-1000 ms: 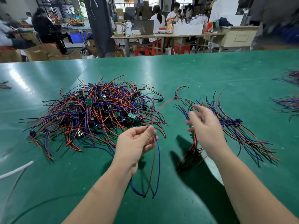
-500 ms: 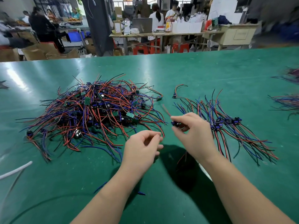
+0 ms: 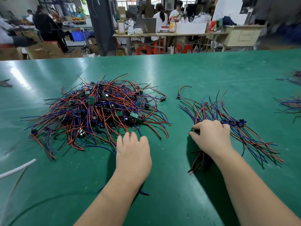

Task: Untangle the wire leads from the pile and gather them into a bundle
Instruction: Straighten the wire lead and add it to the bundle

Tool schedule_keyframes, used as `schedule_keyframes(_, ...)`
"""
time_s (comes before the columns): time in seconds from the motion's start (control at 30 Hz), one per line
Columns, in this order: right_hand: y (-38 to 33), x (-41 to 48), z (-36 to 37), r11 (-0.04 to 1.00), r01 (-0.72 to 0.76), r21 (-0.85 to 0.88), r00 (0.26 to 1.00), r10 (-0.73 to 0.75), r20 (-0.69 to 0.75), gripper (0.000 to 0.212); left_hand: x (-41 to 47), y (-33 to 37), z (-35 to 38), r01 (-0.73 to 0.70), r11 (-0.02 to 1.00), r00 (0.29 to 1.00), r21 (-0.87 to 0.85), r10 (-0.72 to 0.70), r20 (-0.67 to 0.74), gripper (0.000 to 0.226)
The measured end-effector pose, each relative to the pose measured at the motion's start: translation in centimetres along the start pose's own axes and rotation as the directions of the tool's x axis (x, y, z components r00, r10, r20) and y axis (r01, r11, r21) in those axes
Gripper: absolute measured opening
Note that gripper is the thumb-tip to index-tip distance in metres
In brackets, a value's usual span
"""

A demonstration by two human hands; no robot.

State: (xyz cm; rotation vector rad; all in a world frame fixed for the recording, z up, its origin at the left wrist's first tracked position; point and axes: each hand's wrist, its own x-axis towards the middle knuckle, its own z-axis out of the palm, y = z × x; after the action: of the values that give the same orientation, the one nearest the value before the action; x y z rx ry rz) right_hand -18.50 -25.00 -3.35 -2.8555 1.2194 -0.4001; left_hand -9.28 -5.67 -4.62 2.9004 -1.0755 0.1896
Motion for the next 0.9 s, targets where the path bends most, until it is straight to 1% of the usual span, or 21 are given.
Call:
schedule_keyframes(0.07,-0.3,-0.1,0.3,1.0,0.0,-0.004,1.0,0.0,-0.007,0.027,0.3,-0.3,0.0,-0.01,0.999,1.0,0.037,0.01,0.018,0.03)
schedule_keyframes(0.13,-0.6,-0.3,0.3,0.997,0.001,0.079,0.999,0.002,-0.043,0.028,0.7,-0.7,-0.3,-0.027,0.999,0.999,0.021,0.027,-0.024,0.023)
schedule_keyframes(0.2,-1.0,-0.5,0.3,0.985,0.019,0.173,0.996,-0.005,-0.084,0.029,0.9,-0.9,-0.5,-0.011,1.0,0.998,-0.016,0.01,-0.066,0.023)
schedule_keyframes(0.27,-1.4,-0.8,0.2,0.973,0.047,0.226,0.994,-0.024,-0.104,0.028,0.8,-1.1,-0.6,0.034,0.999,0.993,-0.031,-0.038,-0.116,0.031)
schedule_keyframes(0.4,-2.1,-1.3,-0.1,0.955,0.091,0.283,0.992,-0.063,-0.105,0.025,0.9,-2.1,-1.1,0.178,0.984,0.966,-0.016,-0.178,-0.19,0.055)
schedule_keyframes(0.47,-2.2,-1.4,-0.2,0.947,0.101,0.303,0.992,-0.074,-0.099,0.025,1.3,-2.9,-1.3,0.244,0.97,0.951,-0.024,-0.243,-0.192,0.06)
schedule_keyframes(0.57,-2.3,-1.5,-0.2,0.94,0.109,0.322,0.992,-0.081,-0.101,0.024,2.0,-3.9,-1.3,0.3,0.952,0.936,-0.058,-0.305,-0.175,0.058)
schedule_keyframes(0.67,-2.4,-1.7,-0.3,0.935,0.114,0.335,0.99,-0.081,-0.111,0.023,2.5,-4.1,-1.0,0.308,0.95,0.943,-0.043,-0.311,-0.12,0.061)
schedule_keyframes(0.73,-2.6,-1.8,-0.3,0.932,0.12,0.343,0.989,-0.084,-0.119,0.022,2.7,-3.9,-0.6,0.284,0.957,0.954,-0.049,-0.288,-0.081,0.061)
schedule_keyframes(0.83,-2.7,-2.0,-0.3,0.926,0.131,0.353,0.988,-0.092,-0.125,0.021,3.2,-3.8,-0.3,0.263,0.952,0.956,-0.157,-0.279,-0.088,0.055)
schedule_keyframes(0.9,-2.7,-2.1,-0.3,0.923,0.138,0.359,0.987,-0.098,-0.129,0.02,3.4,-3.9,-0.3,0.266,0.913,0.932,-0.308,-0.325,-0.159,0.048)
